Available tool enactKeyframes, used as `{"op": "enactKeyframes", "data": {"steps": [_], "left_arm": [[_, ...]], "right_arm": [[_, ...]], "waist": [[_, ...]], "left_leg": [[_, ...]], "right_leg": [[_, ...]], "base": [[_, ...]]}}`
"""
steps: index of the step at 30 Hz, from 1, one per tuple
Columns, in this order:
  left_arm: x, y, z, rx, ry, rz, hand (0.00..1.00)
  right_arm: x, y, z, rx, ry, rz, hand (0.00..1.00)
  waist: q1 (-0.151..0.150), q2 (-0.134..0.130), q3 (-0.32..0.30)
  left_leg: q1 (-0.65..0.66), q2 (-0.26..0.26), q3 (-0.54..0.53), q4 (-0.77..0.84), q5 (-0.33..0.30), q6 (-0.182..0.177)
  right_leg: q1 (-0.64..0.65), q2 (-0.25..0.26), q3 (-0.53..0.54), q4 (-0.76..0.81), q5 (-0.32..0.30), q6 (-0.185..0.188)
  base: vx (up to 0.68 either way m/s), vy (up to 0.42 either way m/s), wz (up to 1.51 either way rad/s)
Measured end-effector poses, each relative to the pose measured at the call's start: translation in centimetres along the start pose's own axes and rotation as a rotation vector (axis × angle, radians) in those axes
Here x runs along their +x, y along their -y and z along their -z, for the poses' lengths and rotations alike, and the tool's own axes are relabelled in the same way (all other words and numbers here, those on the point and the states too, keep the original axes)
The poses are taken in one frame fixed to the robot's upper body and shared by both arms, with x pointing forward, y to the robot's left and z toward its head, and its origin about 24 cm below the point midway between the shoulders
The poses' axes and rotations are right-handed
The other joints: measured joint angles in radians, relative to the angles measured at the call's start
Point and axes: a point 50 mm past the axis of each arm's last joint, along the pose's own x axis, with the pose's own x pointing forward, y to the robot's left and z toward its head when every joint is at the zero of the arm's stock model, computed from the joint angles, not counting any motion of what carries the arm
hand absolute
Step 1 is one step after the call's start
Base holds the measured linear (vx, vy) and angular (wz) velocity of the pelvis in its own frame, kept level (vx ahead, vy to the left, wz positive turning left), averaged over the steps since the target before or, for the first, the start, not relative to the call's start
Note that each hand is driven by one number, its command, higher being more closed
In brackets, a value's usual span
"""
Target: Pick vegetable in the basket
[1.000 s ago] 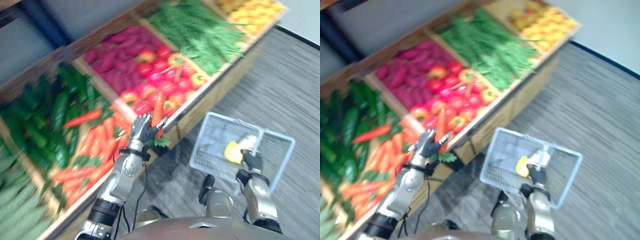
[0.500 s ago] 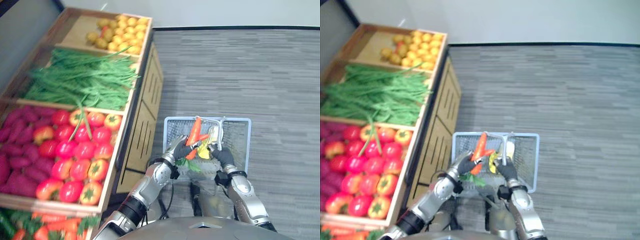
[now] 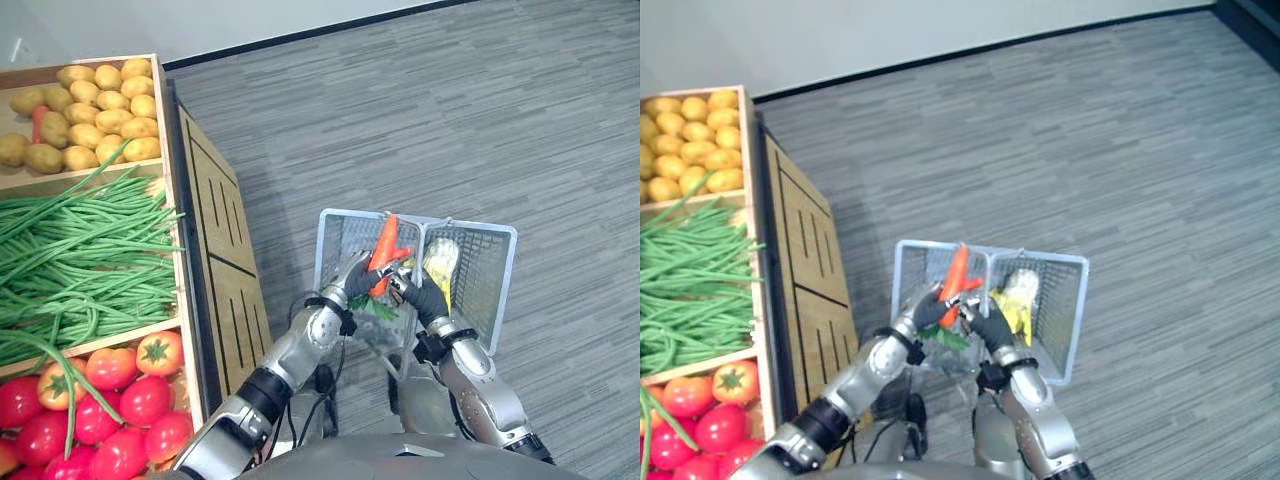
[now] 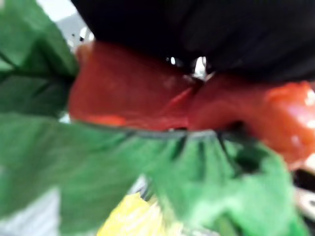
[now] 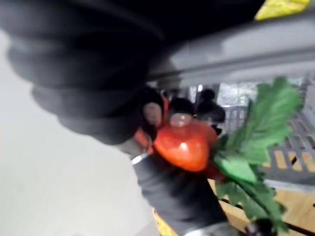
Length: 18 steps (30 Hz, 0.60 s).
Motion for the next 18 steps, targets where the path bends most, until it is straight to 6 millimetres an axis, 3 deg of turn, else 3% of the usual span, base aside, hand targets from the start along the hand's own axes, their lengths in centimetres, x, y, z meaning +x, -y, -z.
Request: {"op": "enactKeyframes", "data": {"steps": [1, 8, 10, 13, 18], "left_arm": [[-0.1, 0.1, 0.2, -0.002, -0.008, 0.001, 0.00], [-0.4, 2.2, 1.3, -0.017, -0.094, 0.053, 0.00], [-0.9, 1.9, 2.2, -0.024, -0.132, 0.036, 0.00], [-1.8, 2.3, 2.8, -0.068, -0.169, 0.021, 0.00], [-2.9, 1.3, 1.2, -0.185, -0.097, -0.075, 0.00]], "right_arm": [[-0.1, 0.0, 0.1, 0.013, -0.003, -0.001, 1.00], [-3.4, 1.8, 0.1, 0.095, 0.017, 0.055, 1.00], [-4.0, 2.4, 0.2, 0.109, 0.023, 0.099, 1.00], [-4.3, 2.9, 0.6, 0.134, 0.030, 0.162, 1.00], [-5.1, 6.8, 3.3, 0.116, -0.060, 0.449, 1.00]], "waist": [[0.000, 0.000, 0.000], [-0.010, -0.006, -0.035], [-0.010, -0.020, -0.047], [-0.015, -0.015, -0.055], [-0.018, 0.005, -0.087]], "left_leg": [[0.009, 0.006, 0.002, -0.008, 0.003, -0.004], [0.039, 0.014, 0.019, -0.058, 0.007, -0.011], [0.042, 0.006, 0.014, -0.061, 0.007, -0.011], [0.048, 0.001, -0.002, -0.063, 0.014, -0.006], [0.059, -0.003, -0.017, -0.127, 0.055, -0.018]], "right_leg": [[0.007, 0.007, 0.002, -0.007, 0.006, 0.000], [0.066, 0.020, 0.012, -0.154, 0.094, 0.013], [0.089, 0.011, 0.008, -0.196, 0.104, 0.019], [0.115, 0.005, -0.016, -0.226, 0.121, 0.013], [0.117, 0.002, -0.052, -0.250, 0.130, 0.018]], "base": [[0.05, -0.119, -0.34], [-0.01, -0.001, -0.14], [-0.09, 0.036, 0.06], [-0.11, -0.002, 0.14], [-0.10, -0.032, 0.12]]}}
